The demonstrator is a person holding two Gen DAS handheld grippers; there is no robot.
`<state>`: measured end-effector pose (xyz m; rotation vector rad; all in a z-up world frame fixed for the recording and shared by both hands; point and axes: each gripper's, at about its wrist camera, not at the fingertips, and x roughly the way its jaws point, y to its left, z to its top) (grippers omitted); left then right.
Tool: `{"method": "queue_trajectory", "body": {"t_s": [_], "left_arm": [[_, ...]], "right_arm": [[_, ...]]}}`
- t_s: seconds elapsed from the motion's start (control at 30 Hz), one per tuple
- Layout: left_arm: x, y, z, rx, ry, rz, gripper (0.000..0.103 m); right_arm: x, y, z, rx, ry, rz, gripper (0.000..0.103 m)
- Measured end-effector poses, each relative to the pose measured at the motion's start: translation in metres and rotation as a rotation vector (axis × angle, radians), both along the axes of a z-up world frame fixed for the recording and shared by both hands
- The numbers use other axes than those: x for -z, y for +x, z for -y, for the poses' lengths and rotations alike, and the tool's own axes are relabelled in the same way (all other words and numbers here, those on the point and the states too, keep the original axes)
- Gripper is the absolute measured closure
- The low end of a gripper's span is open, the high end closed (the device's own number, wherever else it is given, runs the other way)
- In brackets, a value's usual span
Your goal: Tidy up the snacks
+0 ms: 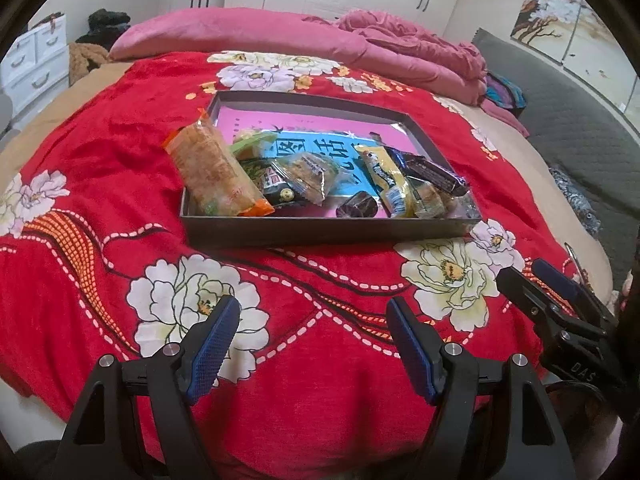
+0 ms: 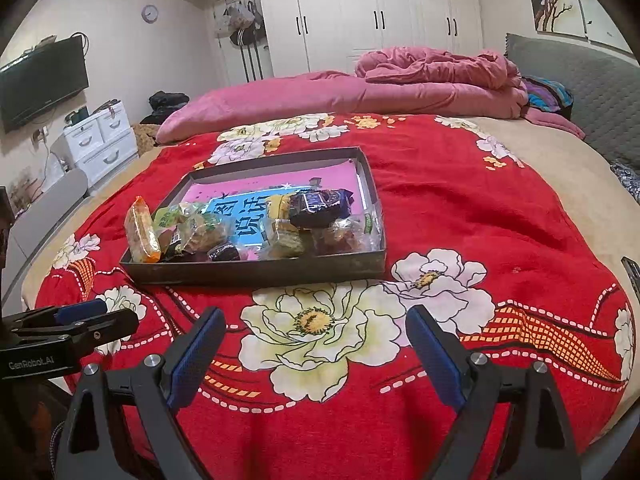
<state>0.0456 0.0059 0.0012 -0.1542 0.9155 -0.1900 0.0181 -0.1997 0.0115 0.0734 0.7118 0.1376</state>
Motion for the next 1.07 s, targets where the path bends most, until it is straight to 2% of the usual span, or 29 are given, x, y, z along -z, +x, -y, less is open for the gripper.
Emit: {"method": "queue_trajectory", "body": {"t_s": [0.63,0.83,1.0,1.07], "left_arm": [[0.0,0.0,-0.002,-0.029,0.023,0.009,0.026],[0.002,0.003,-0.005,-0.094,0.117,0.025,0.026],[0.006,0.011,-0.023,-0.122,0.089,0.023,0.026],[0.004,0.019,-0.037,-0.136,0.079,0.033,0.026]], "right_arm": [[0.002,0.001,0.001,0.005,-0.011,0.001,0.012],[0.004,0.003,0.008,0.017,0.005,-0.002,0.011],[0.008,0.012,0.024,0.05,0.036,-0.015,0.011],[0.009,0.019,0.036,0.085,0.049,-0.015,0.008]]}}
